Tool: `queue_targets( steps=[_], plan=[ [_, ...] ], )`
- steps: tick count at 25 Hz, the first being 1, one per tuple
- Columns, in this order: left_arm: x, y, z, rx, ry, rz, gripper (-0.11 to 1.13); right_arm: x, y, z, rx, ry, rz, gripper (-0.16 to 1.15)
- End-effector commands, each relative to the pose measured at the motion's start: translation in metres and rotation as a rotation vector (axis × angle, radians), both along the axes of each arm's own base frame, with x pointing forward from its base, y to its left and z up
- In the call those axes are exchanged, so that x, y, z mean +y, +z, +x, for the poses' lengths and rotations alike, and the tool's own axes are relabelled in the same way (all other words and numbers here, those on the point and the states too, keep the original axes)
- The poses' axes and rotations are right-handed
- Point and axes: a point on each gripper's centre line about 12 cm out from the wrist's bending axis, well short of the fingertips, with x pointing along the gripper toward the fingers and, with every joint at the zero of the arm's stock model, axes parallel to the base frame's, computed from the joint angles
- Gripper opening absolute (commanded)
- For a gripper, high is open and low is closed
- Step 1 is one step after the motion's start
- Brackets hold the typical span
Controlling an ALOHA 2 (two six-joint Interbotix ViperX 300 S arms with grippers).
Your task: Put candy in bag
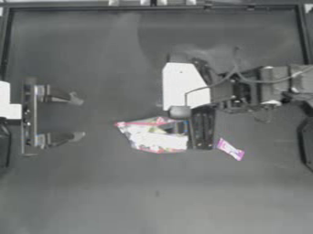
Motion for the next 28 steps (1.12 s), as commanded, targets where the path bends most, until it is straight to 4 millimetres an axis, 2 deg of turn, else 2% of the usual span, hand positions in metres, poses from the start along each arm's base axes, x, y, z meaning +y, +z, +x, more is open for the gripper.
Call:
queue_targets(
  steps=[1,16,28],
  plan=[
    [0.002,-0.002,0.006,0.000,0.006,-0.001,1.01,0.001,0.017,0.011,-0.019,0.005,-0.014,0.83],
    [0.009,-0.021,0.017,0.034,0.027,-0.011,1.01,0.003,0.001,0.058,0.114,0.021,-0.032,0.83],
    [0.011,-0.031,0.021,0.067,0.036,-0.024,1.01,0.008,-0.013,0.083,0.192,0.042,-0.033,0.83]
  ],
)
